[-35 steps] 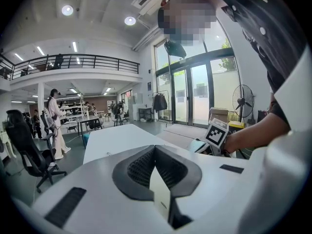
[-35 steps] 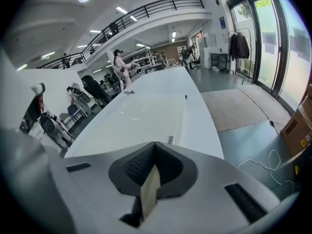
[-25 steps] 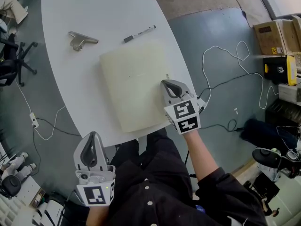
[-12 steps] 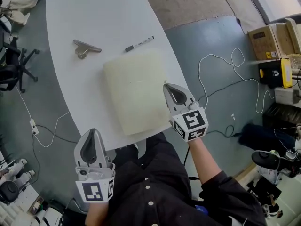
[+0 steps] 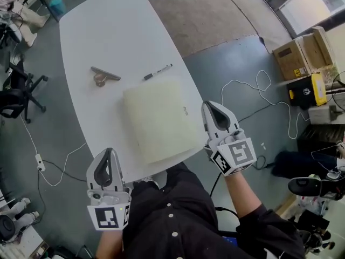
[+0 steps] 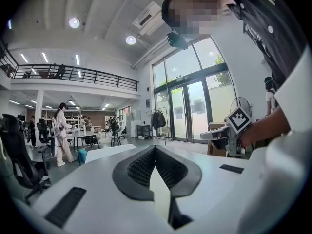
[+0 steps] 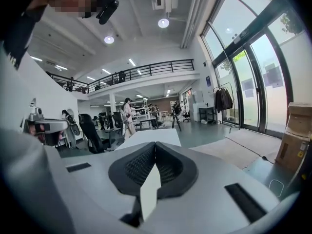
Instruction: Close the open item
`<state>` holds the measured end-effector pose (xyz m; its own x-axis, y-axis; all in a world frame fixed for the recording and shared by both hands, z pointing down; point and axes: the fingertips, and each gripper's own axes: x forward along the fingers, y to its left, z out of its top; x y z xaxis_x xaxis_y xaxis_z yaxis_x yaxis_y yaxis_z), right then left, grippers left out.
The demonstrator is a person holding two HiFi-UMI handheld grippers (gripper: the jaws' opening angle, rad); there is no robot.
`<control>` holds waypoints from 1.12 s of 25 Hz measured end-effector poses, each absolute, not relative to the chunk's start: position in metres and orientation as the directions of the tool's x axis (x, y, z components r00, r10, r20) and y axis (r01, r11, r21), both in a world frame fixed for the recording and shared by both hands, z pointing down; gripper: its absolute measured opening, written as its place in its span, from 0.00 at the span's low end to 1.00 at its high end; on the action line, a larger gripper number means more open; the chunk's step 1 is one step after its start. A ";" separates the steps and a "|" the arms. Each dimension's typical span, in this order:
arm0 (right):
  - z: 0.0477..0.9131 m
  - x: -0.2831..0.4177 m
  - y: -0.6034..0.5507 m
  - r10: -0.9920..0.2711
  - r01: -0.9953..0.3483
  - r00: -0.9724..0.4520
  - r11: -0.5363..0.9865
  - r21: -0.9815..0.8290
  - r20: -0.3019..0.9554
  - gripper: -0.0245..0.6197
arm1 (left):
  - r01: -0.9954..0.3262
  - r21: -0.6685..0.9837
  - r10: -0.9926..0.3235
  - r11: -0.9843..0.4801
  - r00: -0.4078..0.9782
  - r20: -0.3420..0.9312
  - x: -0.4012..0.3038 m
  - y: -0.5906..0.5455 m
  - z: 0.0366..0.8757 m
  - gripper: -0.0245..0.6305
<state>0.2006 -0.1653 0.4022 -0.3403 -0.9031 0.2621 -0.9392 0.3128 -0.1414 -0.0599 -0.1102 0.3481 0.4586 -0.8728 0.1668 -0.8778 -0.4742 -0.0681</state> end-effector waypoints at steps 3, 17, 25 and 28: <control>0.376 0.202 -0.161 -0.916 -0.940 -0.339 0.319 -0.121 0.215 0.08 | -0.877 -0.080 -0.876 -0.474 0.460 0.148 -0.062 -0.114 0.339 0.06; 0.286 0.220 -0.124 -0.961 -0.960 -0.270 0.264 -0.093 0.055 0.08 | -0.914 -0.061 -0.916 -0.401 0.400 0.029 -0.105 -0.120 0.288 0.06; 0.261 0.223 -0.107 -0.972 -0.969 -0.233 0.232 -0.085 0.006 0.08 | -0.924 -0.088 -0.926 -0.372 0.376 -0.024 -0.130 -0.115 0.263 0.06; 0.255 0.227 -0.099 -0.976 -0.973 -0.218 0.218 -0.078 -0.010 0.08 | -0.928 -0.097 -0.930 -0.360 0.365 -0.042 -0.138 -0.110 0.255 0.06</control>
<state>0.2271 -0.0993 0.2546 -0.2184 -0.9758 -0.0099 -0.9727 0.2185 -0.0777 -0.1381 -0.1098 0.2553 0.3651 -0.9300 -0.0417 -0.9280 -0.3599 -0.0967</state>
